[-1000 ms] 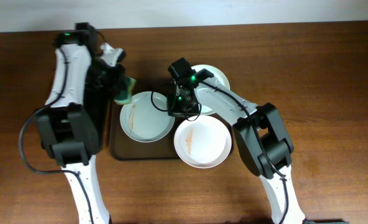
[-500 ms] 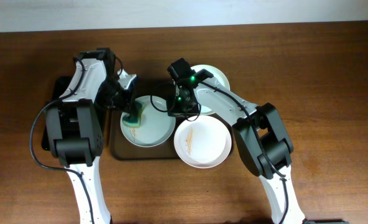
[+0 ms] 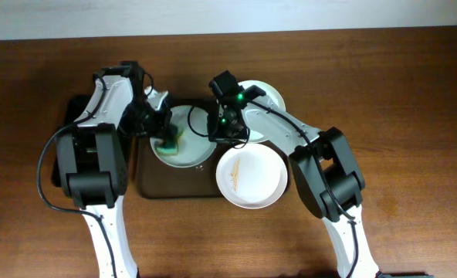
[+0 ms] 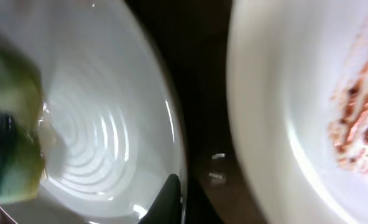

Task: Clean dirty plates on tray and stack at the side
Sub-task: 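Scrub the plate surface with the sponge in the left gripper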

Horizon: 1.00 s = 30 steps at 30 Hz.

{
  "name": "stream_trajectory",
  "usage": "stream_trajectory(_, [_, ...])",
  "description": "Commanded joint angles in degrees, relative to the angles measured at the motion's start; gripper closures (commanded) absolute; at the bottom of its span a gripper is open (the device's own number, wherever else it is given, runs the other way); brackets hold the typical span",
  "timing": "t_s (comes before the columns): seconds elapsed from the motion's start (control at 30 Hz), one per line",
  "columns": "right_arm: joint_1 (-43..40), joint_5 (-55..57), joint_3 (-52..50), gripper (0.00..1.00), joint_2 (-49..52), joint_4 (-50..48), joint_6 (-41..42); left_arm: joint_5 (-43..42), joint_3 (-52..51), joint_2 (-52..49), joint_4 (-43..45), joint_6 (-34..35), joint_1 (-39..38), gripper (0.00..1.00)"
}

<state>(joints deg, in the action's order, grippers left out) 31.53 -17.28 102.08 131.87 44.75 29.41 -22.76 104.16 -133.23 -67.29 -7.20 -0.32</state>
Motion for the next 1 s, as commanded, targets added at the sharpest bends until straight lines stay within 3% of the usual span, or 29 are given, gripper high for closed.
stream_trajectory(0.0, [0.4, 0.0, -0.3, 0.96, 0.4, 0.4, -0.5, 3.0, -2.7, -1.2, 8.3, 2.0, -0.4, 0.99])
stream_trajectory(0.33, [0.7, 0.0, -0.3, 0.96, 0.7, 0.4, -0.5, 3.6, 0.5, -1.2, 17.4, 3.8, -1.4, 0.99])
stream_trajectory(0.47, [1.2, 0.7, -0.3, 0.96, 0.7, 0.4, -0.5, 7.1, 7.2, -1.1, 9.4, 3.8, -1.4, 0.99])
stream_trajectory(0.53, [1.2, 0.7, -0.3, 0.96, 0.7, 0.4, -0.5, 13.2, 8.6, -1.1, 4.2, 3.8, -1.4, 0.99])
stream_trajectory(0.67, [1.2, 0.9, -0.3, 0.96, 0.7, 0.0, -0.4, 21.6, 7.5, -1.1, 0.6, 4.2, -1.4, 0.99])
stream_trajectory(0.97, [1.2, 0.9, -0.3, 0.96, 0.7, -0.2, -0.4, 19.2, -2.6, -1.2, 8.5, 5.7, -6.1, 0.99])
